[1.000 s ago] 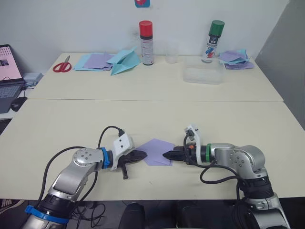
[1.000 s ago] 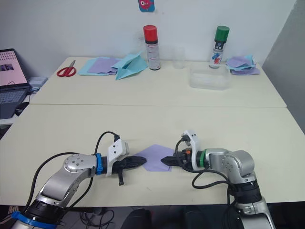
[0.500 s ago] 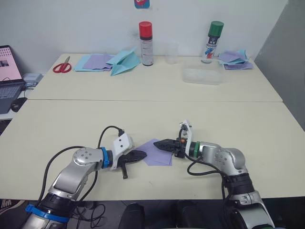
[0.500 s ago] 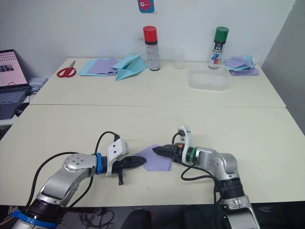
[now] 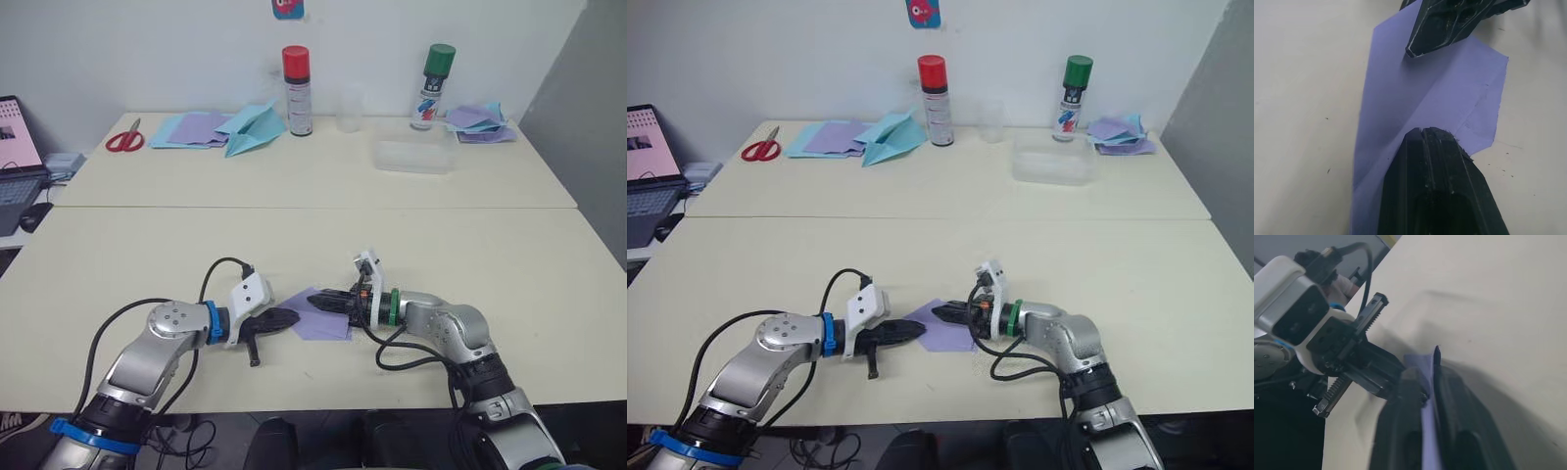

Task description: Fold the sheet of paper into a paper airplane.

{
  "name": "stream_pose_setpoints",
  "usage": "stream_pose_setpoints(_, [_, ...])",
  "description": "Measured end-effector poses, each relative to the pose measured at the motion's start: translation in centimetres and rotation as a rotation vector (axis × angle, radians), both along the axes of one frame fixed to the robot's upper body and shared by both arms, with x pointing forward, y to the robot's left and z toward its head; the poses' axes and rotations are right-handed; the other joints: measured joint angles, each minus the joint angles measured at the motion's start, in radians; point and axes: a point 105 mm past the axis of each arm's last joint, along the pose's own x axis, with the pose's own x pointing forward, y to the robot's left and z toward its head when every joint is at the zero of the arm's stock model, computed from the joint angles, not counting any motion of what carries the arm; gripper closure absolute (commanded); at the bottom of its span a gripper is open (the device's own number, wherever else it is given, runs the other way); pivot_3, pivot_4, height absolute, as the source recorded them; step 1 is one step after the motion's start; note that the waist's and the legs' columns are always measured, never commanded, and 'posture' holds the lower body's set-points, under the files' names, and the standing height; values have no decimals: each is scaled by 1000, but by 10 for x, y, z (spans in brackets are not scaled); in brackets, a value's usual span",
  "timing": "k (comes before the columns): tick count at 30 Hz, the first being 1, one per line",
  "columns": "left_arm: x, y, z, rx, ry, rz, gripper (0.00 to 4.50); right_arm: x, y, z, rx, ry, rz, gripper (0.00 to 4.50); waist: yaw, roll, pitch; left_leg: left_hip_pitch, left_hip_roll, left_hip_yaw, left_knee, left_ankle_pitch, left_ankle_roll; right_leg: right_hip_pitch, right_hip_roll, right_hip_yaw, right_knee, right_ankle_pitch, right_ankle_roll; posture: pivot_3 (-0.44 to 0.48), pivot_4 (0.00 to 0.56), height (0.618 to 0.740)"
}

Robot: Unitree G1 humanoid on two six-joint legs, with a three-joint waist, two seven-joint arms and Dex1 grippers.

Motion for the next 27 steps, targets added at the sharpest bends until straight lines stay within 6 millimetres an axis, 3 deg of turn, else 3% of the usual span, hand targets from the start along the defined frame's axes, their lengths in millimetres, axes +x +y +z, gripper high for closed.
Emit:
stream_pose_setpoints(4, [0, 0, 0, 0, -1, -1, 4500, 2, -2, -4, -73, -132, 1, 4465, 0, 0, 0, 0, 0, 0, 0, 0, 0, 0, 0, 0, 0, 0, 0, 0, 150, 740])
stream_pose_setpoints(9, [-2, 7, 2, 24, -1, 0, 4500, -11, 3, -3, -170, -405, 130, 4465, -3, 0, 0, 0, 0, 0, -1, 0, 0, -1, 1, 0, -1, -1, -1, 0, 150, 740])
stream_pose_setpoints(19, [-1, 12, 3, 38, 15, 16, 4500, -22, 10, -21, -262, -608, 321, 4465, -7, 0, 0, 1, 1, 0, -1, 0, 0, -1, 1, 0, 1, -1, -1, 0, 150, 740])
stream_pose_setpoints(27, [-4, 19, 3, 51, 45, 37, 4500, -19, 14, -28, -322, -705, 357, 4465, -8, 0, 0, 6, 0, 0, -1, 0, 0, 0, 2, 1, 8, -2, -3, 0, 150, 740])
